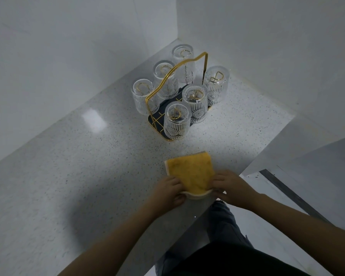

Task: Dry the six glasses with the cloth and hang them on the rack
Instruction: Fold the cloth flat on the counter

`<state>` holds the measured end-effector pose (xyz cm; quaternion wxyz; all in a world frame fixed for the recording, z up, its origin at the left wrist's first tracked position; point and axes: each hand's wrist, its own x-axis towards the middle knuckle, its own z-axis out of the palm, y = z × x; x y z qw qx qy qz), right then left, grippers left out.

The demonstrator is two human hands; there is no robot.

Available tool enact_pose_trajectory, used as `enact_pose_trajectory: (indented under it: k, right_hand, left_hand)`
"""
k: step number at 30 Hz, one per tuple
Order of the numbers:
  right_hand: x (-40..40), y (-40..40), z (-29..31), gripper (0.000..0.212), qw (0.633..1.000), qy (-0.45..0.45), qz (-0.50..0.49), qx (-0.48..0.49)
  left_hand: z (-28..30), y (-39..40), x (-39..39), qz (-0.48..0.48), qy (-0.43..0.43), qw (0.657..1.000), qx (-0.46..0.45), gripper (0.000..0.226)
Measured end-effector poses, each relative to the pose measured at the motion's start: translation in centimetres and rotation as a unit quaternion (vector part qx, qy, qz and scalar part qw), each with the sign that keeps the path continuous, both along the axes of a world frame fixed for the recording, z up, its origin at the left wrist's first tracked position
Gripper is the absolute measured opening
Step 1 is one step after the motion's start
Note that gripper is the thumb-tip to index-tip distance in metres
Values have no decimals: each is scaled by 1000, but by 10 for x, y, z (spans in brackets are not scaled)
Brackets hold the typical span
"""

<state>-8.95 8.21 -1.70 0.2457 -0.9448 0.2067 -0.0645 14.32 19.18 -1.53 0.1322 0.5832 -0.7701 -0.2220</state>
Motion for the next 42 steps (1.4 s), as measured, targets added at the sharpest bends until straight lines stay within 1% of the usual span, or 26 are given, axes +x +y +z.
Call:
enact_pose_trajectory:
  k: [3, 5, 8, 10, 12, 14, 16, 19, 20, 21, 23, 24, 25, 28, 30, 32, 35, 37, 40, 42]
  right_hand:
    - [5, -4, 5, 7, 999, 24, -1, 30]
    - [9, -8, 10, 10, 994, 57, -36, 90]
    - [18, -22, 22, 13, 968, 144, -72, 190]
    - [24, -31, 28, 13, 956, 159, -82, 233]
    - [29, -42, 34, 10, 949, 160, -96, 254]
    - [35, -52, 38, 12, 939, 152, -118, 285]
    - [42, -58, 41, 16, 922, 113, -165, 332]
    - [50, -61, 40, 25, 888, 45, -263, 374]
    - [53, -61, 38, 27, 885, 32, -275, 375]
    - [54, -61, 36, 29, 886, 24, -272, 373]
    - [57, -60, 35, 29, 899, 34, -243, 364]
    - [58, -59, 35, 28, 906, 46, -230, 353]
    - [58, -58, 34, 29, 913, 52, -227, 335]
    - [62, -55, 27, 22, 930, 34, -251, 267]
    - [64, -53, 19, 23, 938, 16, -261, 227]
    - [65, -50, 9, 27, 944, 12, -272, 184]
    - [64, -46, 4, 32, 946, 32, -292, 135]
    - [62, -44, 5, 34, 955, 13, -282, 97]
    - [53, -42, 3, 45, 971, -4, -227, 74]
    - [53, -42, 1, 33, 970, -9, -227, 84]
  left_hand:
    - [5, -7, 1, 26, 0, 998, 52, 27]
    - [13, -13, 1, 48, 1, 992, 114, 20]
    - [26, -26, 5, 98, 30, 973, 207, 17]
    - [29, -36, 10, 116, 53, 957, 262, 23]
    - [31, -45, 17, 128, 79, 941, 303, 22]
    - [32, -52, 23, 158, 116, 929, 314, 22]
    - [31, -56, 25, 218, 163, 914, 301, 29]
    - [35, -58, 19, 311, 224, 884, 267, 30]
    - [37, -57, 16, 320, 237, 879, 264, 37]
    - [38, -55, 15, 312, 241, 880, 264, 46]
    - [35, -51, 14, 276, 201, 905, 253, 65]
    - [33, -49, 14, 264, 177, 918, 236, 68]
    - [29, -48, 14, 271, 165, 923, 218, 66]
    - [22, -51, 12, 323, 177, 914, 170, 47]
    - [19, -53, 9, 330, 149, 923, 134, 40]
    - [13, -52, 5, 335, 106, 932, 91, 38]
    - [9, -46, 1, 359, 33, 932, 36, 42]
    - [8, -44, 3, 345, 18, 938, 20, 46]
    - [9, -40, 9, 291, 36, 955, 45, 48]
    - [7, -40, 11, 273, 45, 961, 30, 42]
